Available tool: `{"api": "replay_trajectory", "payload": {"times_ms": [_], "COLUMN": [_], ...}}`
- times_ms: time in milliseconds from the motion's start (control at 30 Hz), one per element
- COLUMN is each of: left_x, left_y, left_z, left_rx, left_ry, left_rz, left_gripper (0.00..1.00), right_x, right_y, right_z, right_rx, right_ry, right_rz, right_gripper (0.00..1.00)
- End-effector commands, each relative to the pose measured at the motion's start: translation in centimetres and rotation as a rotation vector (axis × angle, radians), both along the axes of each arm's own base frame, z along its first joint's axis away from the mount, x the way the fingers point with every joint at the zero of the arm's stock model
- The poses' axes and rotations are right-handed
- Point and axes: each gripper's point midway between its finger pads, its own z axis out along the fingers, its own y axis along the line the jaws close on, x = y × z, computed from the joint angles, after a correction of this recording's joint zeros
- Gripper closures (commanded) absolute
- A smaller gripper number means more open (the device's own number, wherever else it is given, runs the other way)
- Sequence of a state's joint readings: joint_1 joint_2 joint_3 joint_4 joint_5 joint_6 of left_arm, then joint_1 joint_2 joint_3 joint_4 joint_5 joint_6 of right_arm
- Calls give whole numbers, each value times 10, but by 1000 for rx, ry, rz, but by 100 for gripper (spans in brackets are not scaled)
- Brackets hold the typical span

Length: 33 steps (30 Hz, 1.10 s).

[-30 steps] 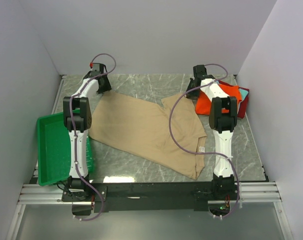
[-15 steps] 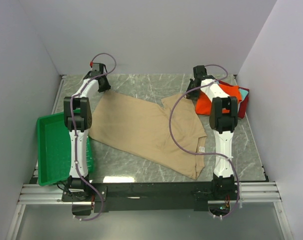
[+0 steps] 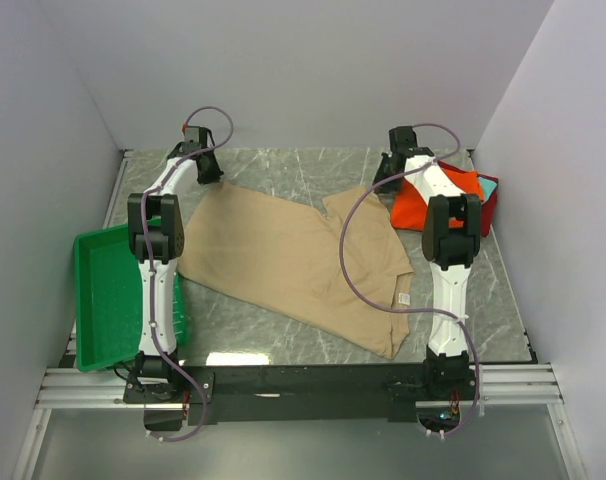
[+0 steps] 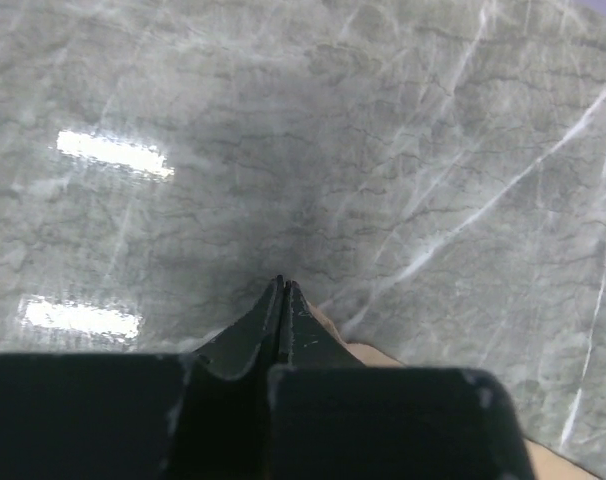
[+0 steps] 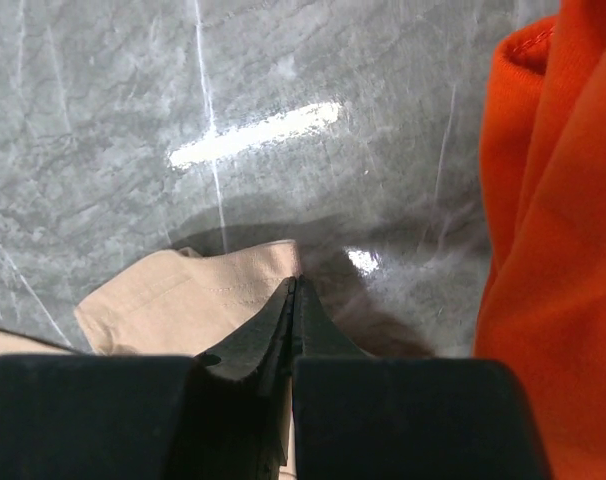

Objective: Fold and stack the t-shirts
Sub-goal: Fold the tshirt

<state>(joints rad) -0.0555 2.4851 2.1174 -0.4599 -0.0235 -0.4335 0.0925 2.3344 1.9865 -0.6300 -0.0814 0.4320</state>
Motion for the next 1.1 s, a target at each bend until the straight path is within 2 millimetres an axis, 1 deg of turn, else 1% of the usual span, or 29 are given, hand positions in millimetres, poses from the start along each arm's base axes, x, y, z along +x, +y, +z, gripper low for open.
{"api": "replay_trajectory", "payload": {"times_ms": [0, 67, 233, 467, 500, 600, 633, 700, 767, 800, 833, 933, 967, 1000, 1067], "left_x": [3, 5, 16, 30, 32, 39, 40, 43, 46, 48, 48, 52, 54, 55, 58], "left_y": [-9, -11, -11, -7, -8, -11, -11, -11, -8, -9, -12, -17, -1, -1, 0], "left_z": [4, 10, 34, 60, 63, 73, 75, 80, 84, 87, 89, 95, 97, 96, 100], "left_rx": [-48, -61, -83, -160, -173, -193, -197, -221, -238, -247, -268, -301, -306, -312, -336], "left_ry": [-15, -29, -96, -178, -186, -218, -226, -246, -260, -272, -277, -300, -310, -312, -330], "left_rz": [-25, -28, -21, -8, -10, -31, -33, -31, -24, -24, -28, -40, -19, -20, -17], "left_gripper": [100, 100, 100, 100, 100, 100, 100, 100, 100, 100, 100, 100, 100, 100, 100], "right_x": [6, 9, 17, 24, 25, 29, 30, 32, 34, 34, 36, 36, 36, 37, 36], "right_y": [-2, -4, -11, -21, -22, -27, -26, -29, -28, -29, -29, -27, -27, -27, -27], "right_z": [51, 61, 87, 105, 106, 118, 127, 135, 149, 153, 161, 176, 180, 182, 193], "right_rx": [4, 1, 4, 10, 14, 23, 24, 27, 33, 37, 42, 52, 54, 56, 61], "right_ry": [-98, -117, -166, -203, -205, -227, -247, -265, -295, -299, -317, -346, -353, -359, -378], "right_rz": [6, 1, -13, -33, -36, -44, -43, -49, -49, -51, -48, -44, -41, -40, -37], "right_gripper": [100, 100, 100, 100, 100, 100, 100, 100, 100, 100, 100, 100, 100, 100, 100]}}
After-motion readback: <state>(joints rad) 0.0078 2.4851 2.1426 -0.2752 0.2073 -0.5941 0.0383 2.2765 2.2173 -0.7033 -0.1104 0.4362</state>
